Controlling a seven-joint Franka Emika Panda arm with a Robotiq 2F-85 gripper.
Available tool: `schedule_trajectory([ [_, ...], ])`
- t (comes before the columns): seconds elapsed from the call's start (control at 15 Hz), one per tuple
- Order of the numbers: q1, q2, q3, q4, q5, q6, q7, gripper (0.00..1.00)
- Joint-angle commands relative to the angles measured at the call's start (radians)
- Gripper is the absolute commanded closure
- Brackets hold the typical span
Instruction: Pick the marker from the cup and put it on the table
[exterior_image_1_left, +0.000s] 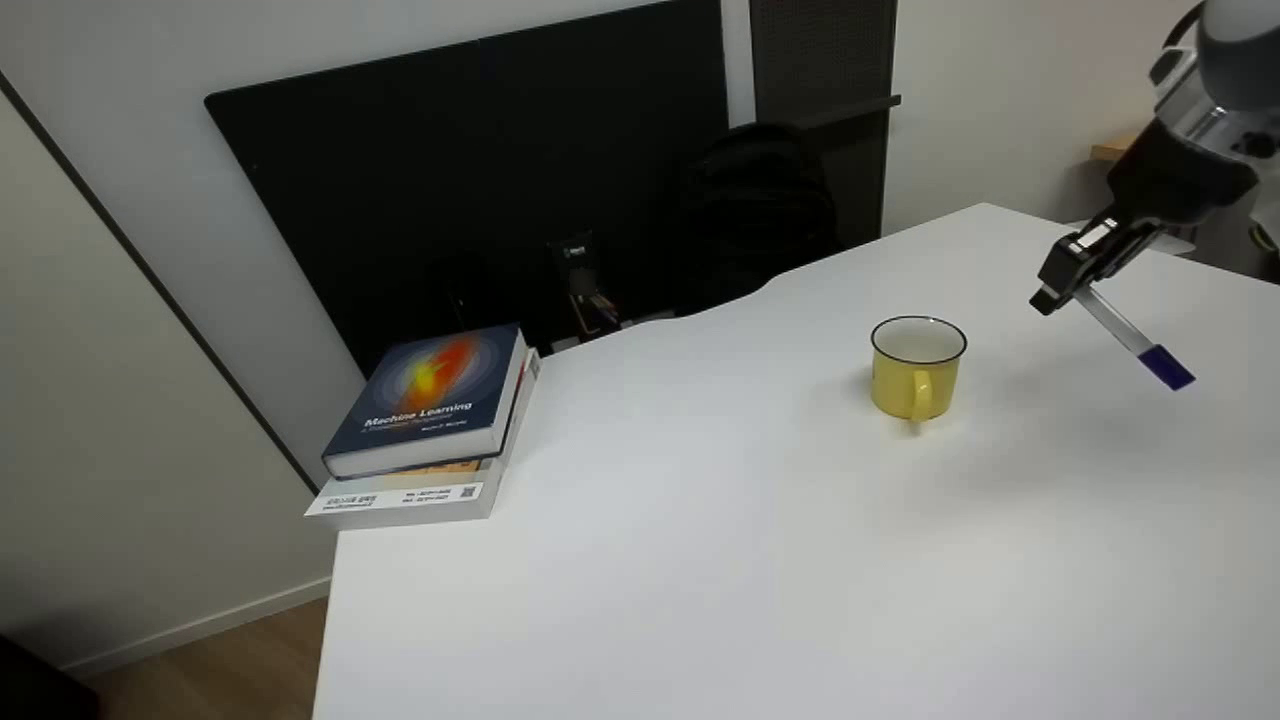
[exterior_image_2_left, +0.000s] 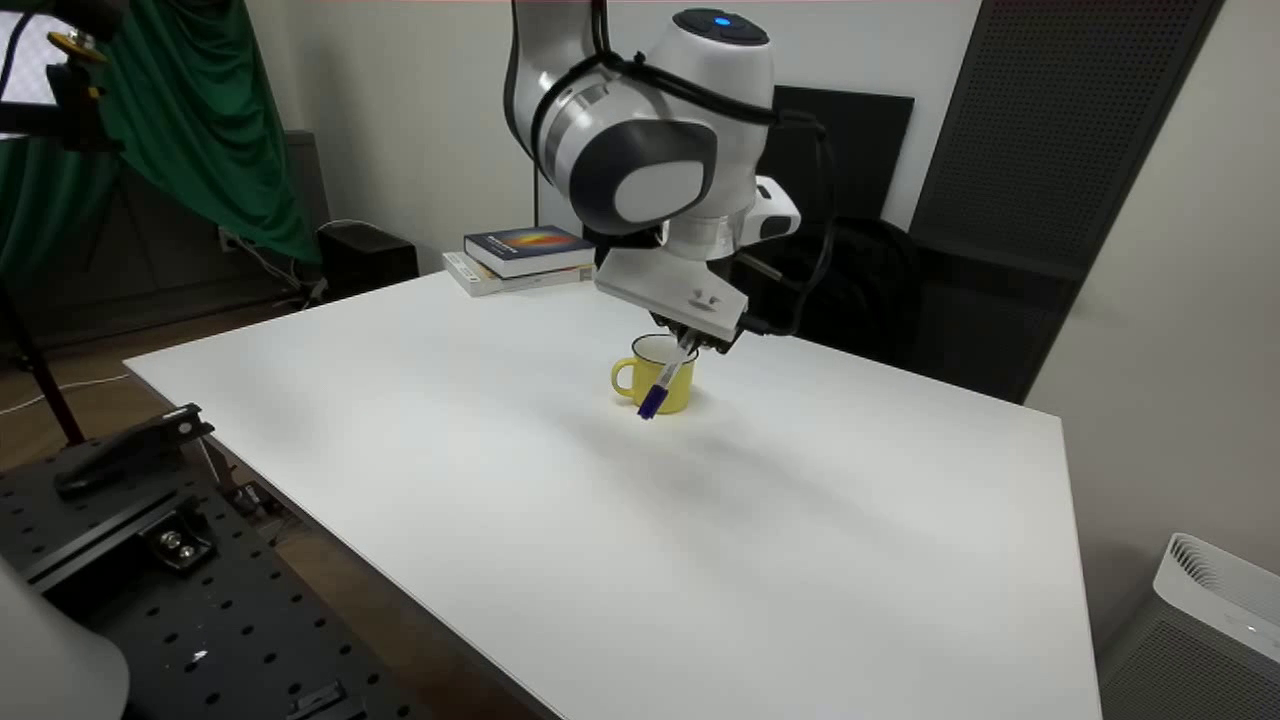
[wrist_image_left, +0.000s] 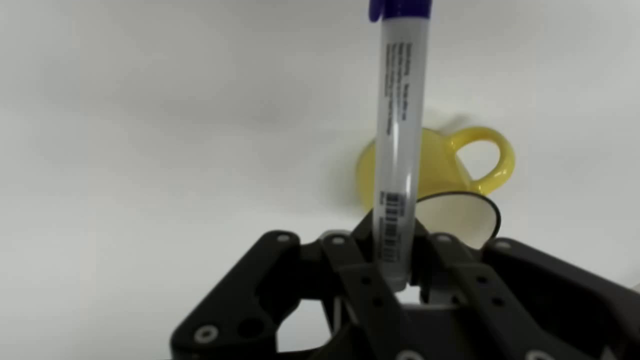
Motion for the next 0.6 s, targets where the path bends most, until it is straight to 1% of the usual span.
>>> schedule_trajectory([
  [0.0, -0.095, 0.035, 0.011, -0.063, -0.195, -0.084, 0.165, 0.98],
  [0.13, -0.139, 0.022, 0.012, -0.05, -0.273, -0.152, 0.225, 0.98],
  [0.27, -0.161, 0.005, 0.004, -0.019, -0.339, -0.219, 0.286, 0.98],
  [0.53, -0.202, -0.06, 0.001, 0.053, -0.56, -0.308, 0.477, 0.98],
])
